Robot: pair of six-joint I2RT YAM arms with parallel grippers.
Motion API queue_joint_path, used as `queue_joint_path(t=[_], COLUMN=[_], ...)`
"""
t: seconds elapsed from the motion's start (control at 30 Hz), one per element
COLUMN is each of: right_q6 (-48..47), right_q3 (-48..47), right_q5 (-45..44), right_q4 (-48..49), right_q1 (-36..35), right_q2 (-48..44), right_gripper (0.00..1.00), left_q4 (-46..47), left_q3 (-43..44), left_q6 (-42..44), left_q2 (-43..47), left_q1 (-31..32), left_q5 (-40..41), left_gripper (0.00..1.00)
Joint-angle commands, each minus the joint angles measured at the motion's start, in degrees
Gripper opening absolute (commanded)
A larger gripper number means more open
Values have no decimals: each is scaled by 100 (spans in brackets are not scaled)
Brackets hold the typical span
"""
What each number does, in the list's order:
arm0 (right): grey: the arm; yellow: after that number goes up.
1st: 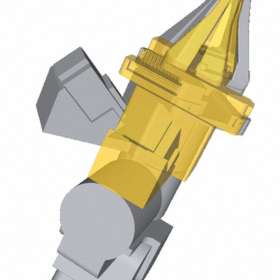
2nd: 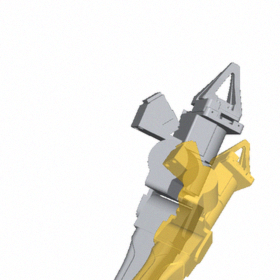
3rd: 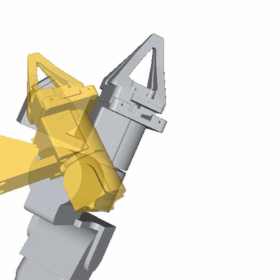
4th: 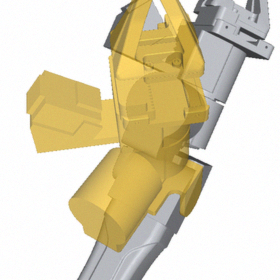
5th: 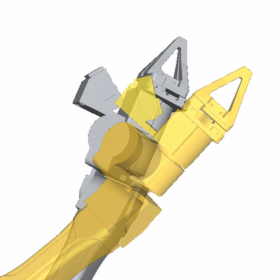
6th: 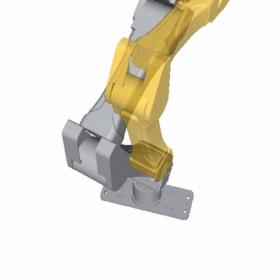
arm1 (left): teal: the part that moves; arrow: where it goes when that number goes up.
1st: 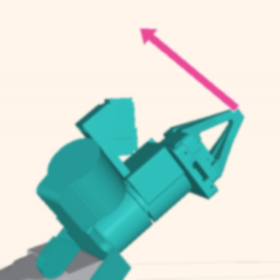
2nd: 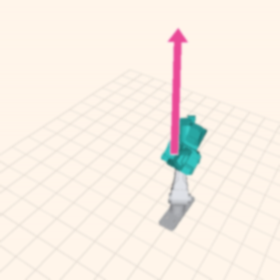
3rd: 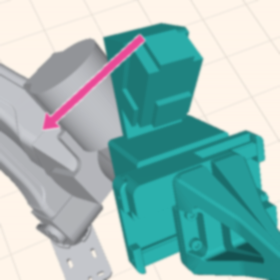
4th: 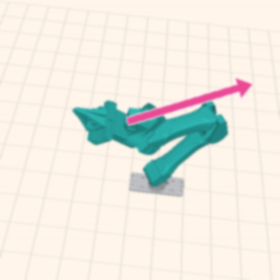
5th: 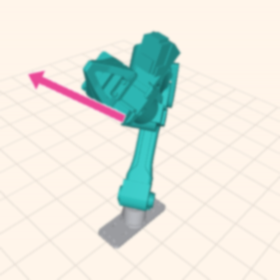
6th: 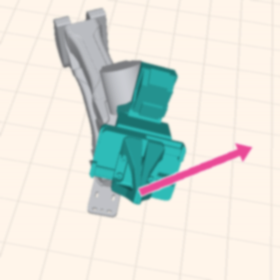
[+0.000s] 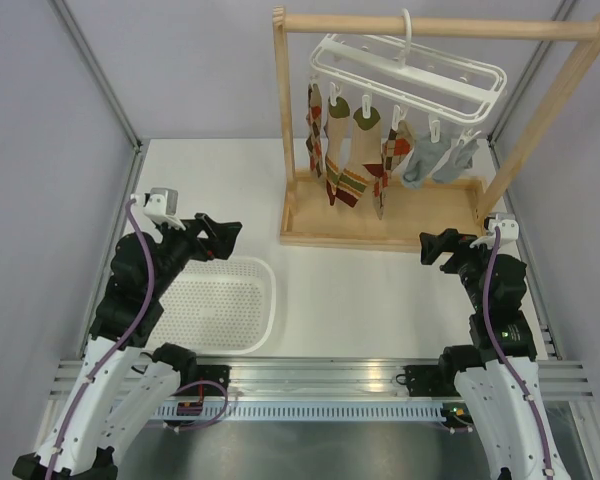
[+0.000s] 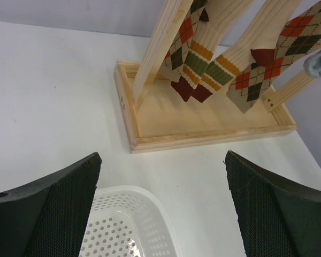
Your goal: Remove the socks clipped to the hanger
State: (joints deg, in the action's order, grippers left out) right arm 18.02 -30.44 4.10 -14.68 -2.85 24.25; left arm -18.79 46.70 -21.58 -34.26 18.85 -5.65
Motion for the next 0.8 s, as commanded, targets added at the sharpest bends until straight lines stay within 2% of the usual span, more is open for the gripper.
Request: queue_joint_path(t=[0.0, 0.4, 0.63, 0.77], right_q6=[8, -35, -237, -439], right_q3=[-24, -261, -1306, -1956], right_q5=[-102, -190, -638, -700], right_q4=[-9, -88, -246, -229], right_q1=[4, 4, 4, 4], right_q2=[10, 106, 422, 895], right_gripper=[98, 98, 98, 89], left_q4=[24, 24, -28, -125], left_q3=[15, -29, -3, 50], left_q6=[-39, 66, 172, 207], left_q2=[-11, -63, -292, -301], left_q1=[-57, -66, -75, -66], left_q5=[2, -129, -305, -217], left_gripper=[100, 100, 100, 100])
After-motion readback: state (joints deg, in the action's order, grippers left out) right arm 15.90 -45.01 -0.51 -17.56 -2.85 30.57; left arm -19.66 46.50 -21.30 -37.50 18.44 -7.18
